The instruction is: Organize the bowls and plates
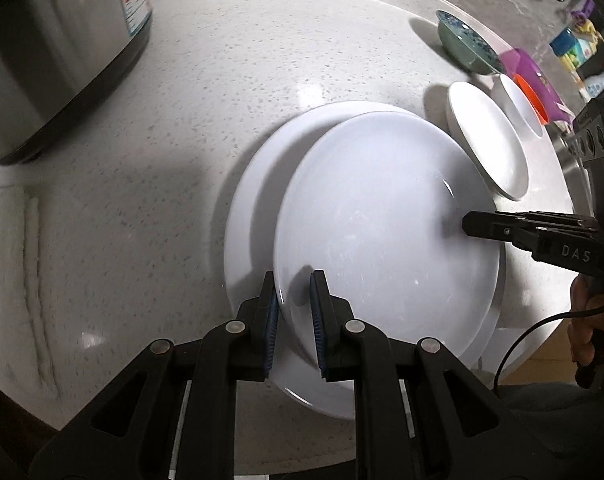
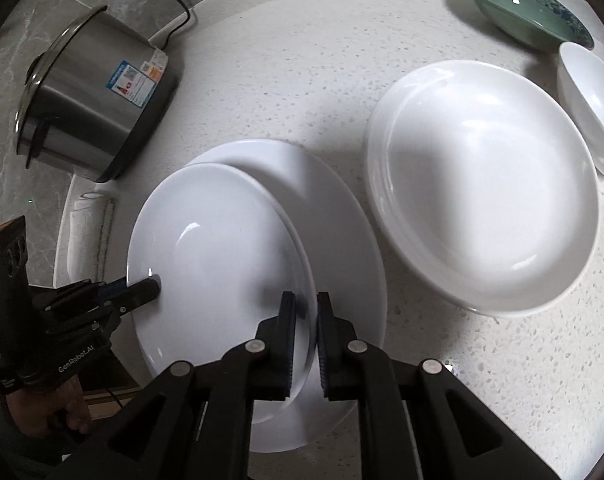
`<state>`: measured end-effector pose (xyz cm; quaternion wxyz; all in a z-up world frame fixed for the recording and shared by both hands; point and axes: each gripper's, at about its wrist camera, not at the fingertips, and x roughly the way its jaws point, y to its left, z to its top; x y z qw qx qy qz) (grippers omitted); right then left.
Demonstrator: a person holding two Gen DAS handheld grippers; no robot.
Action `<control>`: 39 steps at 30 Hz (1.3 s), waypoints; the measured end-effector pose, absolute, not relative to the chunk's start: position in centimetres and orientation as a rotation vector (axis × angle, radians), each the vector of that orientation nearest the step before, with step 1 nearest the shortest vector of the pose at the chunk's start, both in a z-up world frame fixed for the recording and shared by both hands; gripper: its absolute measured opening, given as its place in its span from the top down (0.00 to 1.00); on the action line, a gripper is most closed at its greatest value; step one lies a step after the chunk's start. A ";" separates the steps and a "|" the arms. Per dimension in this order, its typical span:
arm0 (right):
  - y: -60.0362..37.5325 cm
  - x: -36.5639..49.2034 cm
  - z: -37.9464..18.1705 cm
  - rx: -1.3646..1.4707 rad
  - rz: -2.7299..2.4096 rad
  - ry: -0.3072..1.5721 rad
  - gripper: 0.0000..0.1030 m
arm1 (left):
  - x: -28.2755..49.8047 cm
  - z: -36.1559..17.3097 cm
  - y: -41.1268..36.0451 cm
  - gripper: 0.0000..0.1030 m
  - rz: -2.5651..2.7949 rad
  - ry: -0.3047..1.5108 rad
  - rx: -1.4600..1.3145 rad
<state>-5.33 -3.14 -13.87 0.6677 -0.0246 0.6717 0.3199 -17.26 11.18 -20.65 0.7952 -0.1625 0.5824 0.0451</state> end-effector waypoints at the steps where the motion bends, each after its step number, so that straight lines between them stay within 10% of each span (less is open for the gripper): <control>1: -3.2 -5.2 -13.8 -0.062 0.716 1.511 0.88 | -17.1 -20.7 11.2 0.86 0.089 1.253 -0.343; 12: -2.7 -6.0 -13.2 -0.182 0.704 1.426 0.86 | -16.8 -21.0 9.6 0.82 0.071 1.237 -0.267; 17: -2.0 -7.0 -13.1 -0.259 0.698 1.365 0.84 | -17.0 -19.8 9.9 0.41 0.067 1.162 -0.248; 21: -2.0 -7.1 -13.1 -0.259 0.692 1.347 0.82 | -16.9 -18.9 10.4 0.41 0.073 1.143 -0.252; 26: -3.3 -7.1 -11.8 -0.197 0.678 1.299 0.54 | -16.8 -16.4 11.1 0.33 0.031 1.096 -0.255; 39: -22.0 -0.6 -7.9 0.399 0.449 1.216 0.32 | -3.0 -12.7 7.2 0.16 -0.269 1.146 -0.134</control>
